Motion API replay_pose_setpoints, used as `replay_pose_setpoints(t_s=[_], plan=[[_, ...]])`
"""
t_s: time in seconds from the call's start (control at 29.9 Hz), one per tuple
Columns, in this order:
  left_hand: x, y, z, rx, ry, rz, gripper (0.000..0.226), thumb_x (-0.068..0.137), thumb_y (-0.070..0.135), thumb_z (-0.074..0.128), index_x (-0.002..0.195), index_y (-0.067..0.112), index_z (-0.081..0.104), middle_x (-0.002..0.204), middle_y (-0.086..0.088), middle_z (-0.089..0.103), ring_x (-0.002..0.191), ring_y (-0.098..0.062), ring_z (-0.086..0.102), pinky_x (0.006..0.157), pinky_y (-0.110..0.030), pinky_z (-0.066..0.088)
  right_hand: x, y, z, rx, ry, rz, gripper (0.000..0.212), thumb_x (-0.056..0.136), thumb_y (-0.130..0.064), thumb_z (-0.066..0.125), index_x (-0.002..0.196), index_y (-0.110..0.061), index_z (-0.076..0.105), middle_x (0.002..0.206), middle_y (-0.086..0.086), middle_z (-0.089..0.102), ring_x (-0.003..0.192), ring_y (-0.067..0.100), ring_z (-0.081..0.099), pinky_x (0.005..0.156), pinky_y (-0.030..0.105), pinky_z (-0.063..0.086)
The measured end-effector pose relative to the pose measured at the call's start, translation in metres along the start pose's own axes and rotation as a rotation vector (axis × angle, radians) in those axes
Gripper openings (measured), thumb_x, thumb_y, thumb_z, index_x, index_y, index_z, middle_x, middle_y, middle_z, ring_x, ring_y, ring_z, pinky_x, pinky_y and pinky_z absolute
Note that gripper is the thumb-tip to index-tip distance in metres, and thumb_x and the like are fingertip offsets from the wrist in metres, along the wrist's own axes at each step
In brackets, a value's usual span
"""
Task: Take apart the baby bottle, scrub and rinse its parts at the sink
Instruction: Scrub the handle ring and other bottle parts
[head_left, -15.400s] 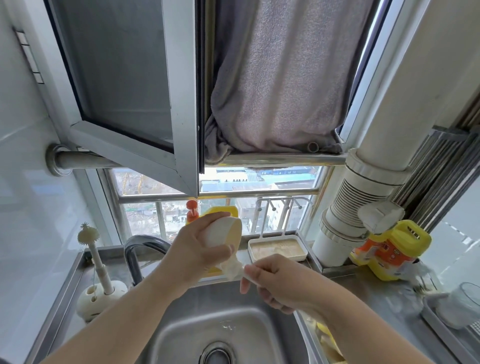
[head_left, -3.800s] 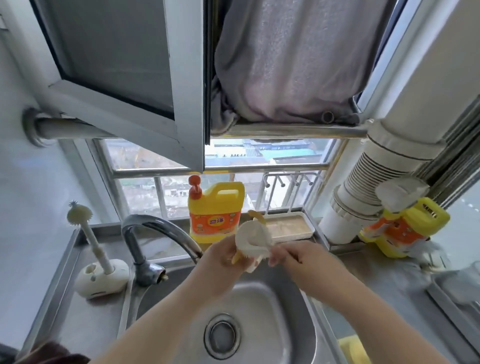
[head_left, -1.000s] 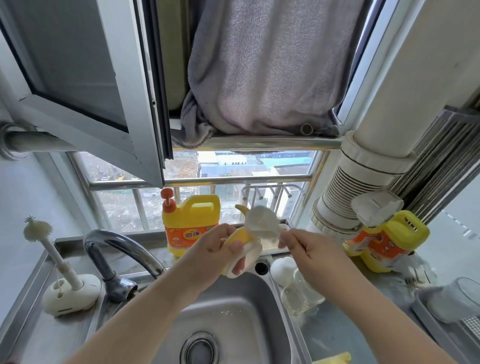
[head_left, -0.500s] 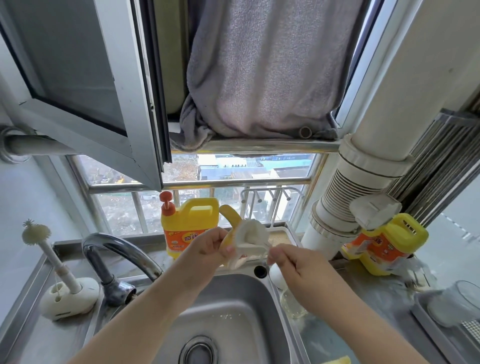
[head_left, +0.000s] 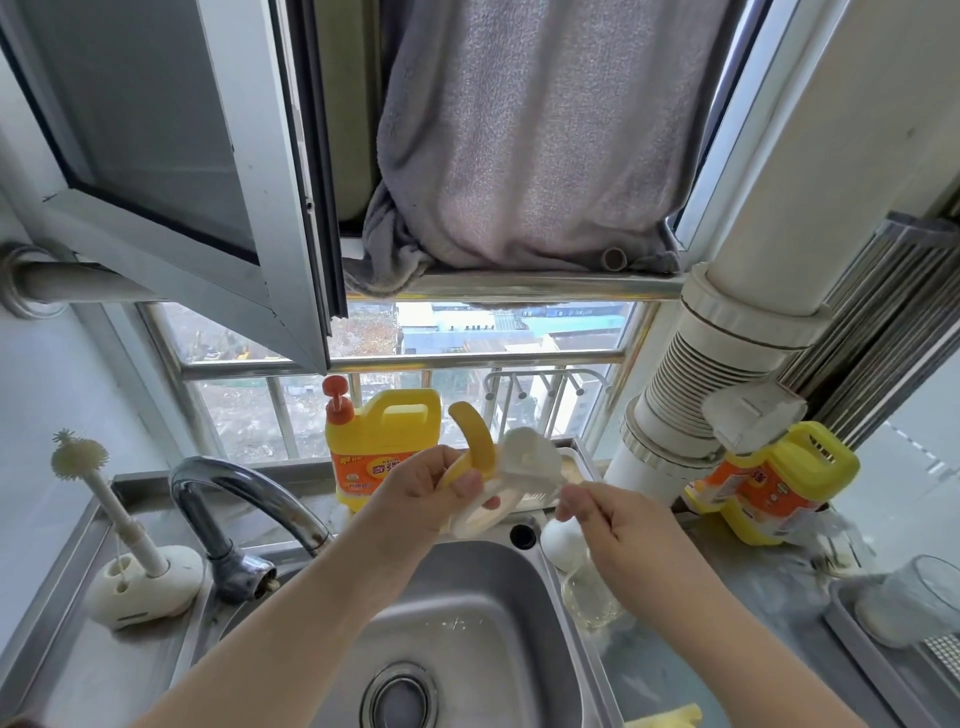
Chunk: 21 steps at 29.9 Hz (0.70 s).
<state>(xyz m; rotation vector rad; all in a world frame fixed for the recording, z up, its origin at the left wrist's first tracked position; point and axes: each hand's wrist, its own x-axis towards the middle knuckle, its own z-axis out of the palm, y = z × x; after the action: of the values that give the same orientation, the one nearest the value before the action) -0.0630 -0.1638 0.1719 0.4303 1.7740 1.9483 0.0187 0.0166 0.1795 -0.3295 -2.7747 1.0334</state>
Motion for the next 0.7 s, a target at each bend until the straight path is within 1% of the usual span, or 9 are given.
replay_pose_setpoints(t_s=[0.13, 0.27, 0.33, 0.43, 0.5, 0.53, 0.6, 0.63, 0.7], plan=[[-0.001, 0.0, 0.003, 0.029, -0.046, -0.007, 0.01, 0.092, 0.007, 0.055, 0.098, 0.009, 0.062, 0.089, 0.0, 0.073, 0.093, -0.017, 0.066, 0.086, -0.031, 0.047, 0.0, 0.001, 0.0, 0.014, 0.014, 0.003, 0.038, 0.095, -0.044, 0.036, 0.081, -0.022, 0.064, 0.051, -0.006, 0.052, 0.056, 0.007, 0.049, 0.054, 0.017, 0.036], [-0.003, 0.0, 0.004, 0.038, -0.073, -0.017, 0.015, 0.091, 0.005, 0.056, 0.098, 0.016, 0.061, 0.091, 0.003, 0.073, 0.099, -0.019, 0.066, 0.093, -0.034, 0.041, 0.005, 0.001, -0.004, -0.017, 0.025, 0.028, 0.039, 0.096, -0.044, 0.034, 0.08, -0.022, 0.063, 0.054, -0.005, 0.05, 0.058, 0.008, 0.05, 0.054, 0.014, 0.035], [-0.002, 0.0, 0.004, 0.033, -0.077, -0.018, 0.017, 0.091, 0.005, 0.055, 0.102, 0.017, 0.061, 0.089, 0.002, 0.073, 0.099, -0.019, 0.065, 0.091, -0.031, 0.041, 0.006, 0.001, -0.007, -0.009, 0.015, 0.037, 0.038, 0.096, -0.044, 0.033, 0.081, -0.024, 0.063, 0.058, -0.007, 0.054, 0.062, 0.006, 0.052, 0.056, 0.011, 0.034], [-0.001, 0.001, 0.0, 0.013, -0.074, -0.009, 0.02, 0.091, 0.005, 0.054, 0.106, 0.017, 0.062, 0.097, -0.003, 0.072, 0.094, -0.015, 0.067, 0.085, -0.028, 0.042, 0.008, -0.002, -0.003, 0.003, -0.033, 0.026, 0.036, 0.096, -0.045, 0.034, 0.078, -0.03, 0.062, 0.076, -0.006, 0.067, 0.074, 0.003, 0.057, 0.061, 0.01, 0.037], [-0.001, 0.001, -0.001, 0.022, -0.078, -0.004, 0.022, 0.092, 0.006, 0.053, 0.111, 0.015, 0.061, 0.097, -0.004, 0.071, 0.093, -0.014, 0.066, 0.088, -0.03, 0.041, 0.012, 0.0, -0.003, 0.016, 0.003, 0.078, 0.037, 0.097, -0.044, 0.033, 0.073, -0.03, 0.058, 0.083, -0.004, 0.069, 0.073, 0.006, 0.058, 0.059, 0.011, 0.037], [-0.002, 0.001, 0.0, 0.011, -0.073, -0.007, 0.023, 0.093, 0.007, 0.052, 0.111, 0.015, 0.061, 0.096, -0.002, 0.071, 0.092, -0.013, 0.066, 0.088, -0.031, 0.041, 0.013, -0.001, -0.003, 0.03, 0.015, 0.093, 0.037, 0.097, -0.043, 0.034, 0.073, -0.029, 0.057, 0.081, -0.004, 0.069, 0.067, 0.004, 0.056, 0.056, 0.011, 0.035], [-0.001, 0.0, -0.001, -0.014, -0.054, -0.011, 0.023, 0.093, 0.007, 0.05, 0.112, 0.014, 0.061, 0.099, -0.001, 0.071, 0.092, -0.013, 0.067, 0.093, -0.034, 0.04, 0.009, -0.007, 0.0, 0.064, -0.013, 0.059, 0.034, 0.097, -0.04, 0.036, 0.075, -0.03, 0.06, 0.066, -0.012, 0.064, 0.055, 0.002, 0.05, 0.051, 0.012, 0.034], [-0.001, 0.0, -0.001, -0.027, -0.046, -0.012, 0.024, 0.093, 0.007, 0.049, 0.113, 0.013, 0.061, 0.102, -0.003, 0.071, 0.093, -0.015, 0.067, 0.096, -0.036, 0.04, 0.007, -0.01, 0.003, 0.061, -0.049, 0.036, 0.033, 0.097, -0.04, 0.036, 0.076, -0.031, 0.061, 0.056, -0.016, 0.059, 0.052, 0.001, 0.049, 0.05, 0.014, 0.033], [-0.001, -0.001, -0.001, -0.067, -0.031, -0.018, 0.024, 0.094, 0.006, 0.047, 0.113, 0.01, 0.061, 0.104, -0.005, 0.07, 0.091, -0.017, 0.066, 0.094, -0.036, 0.043, 0.007, -0.011, 0.008, 0.034, -0.063, 0.04, 0.033, 0.097, -0.04, 0.036, 0.077, -0.031, 0.06, 0.051, -0.015, 0.053, 0.051, 0.001, 0.048, 0.052, 0.018, 0.033]])
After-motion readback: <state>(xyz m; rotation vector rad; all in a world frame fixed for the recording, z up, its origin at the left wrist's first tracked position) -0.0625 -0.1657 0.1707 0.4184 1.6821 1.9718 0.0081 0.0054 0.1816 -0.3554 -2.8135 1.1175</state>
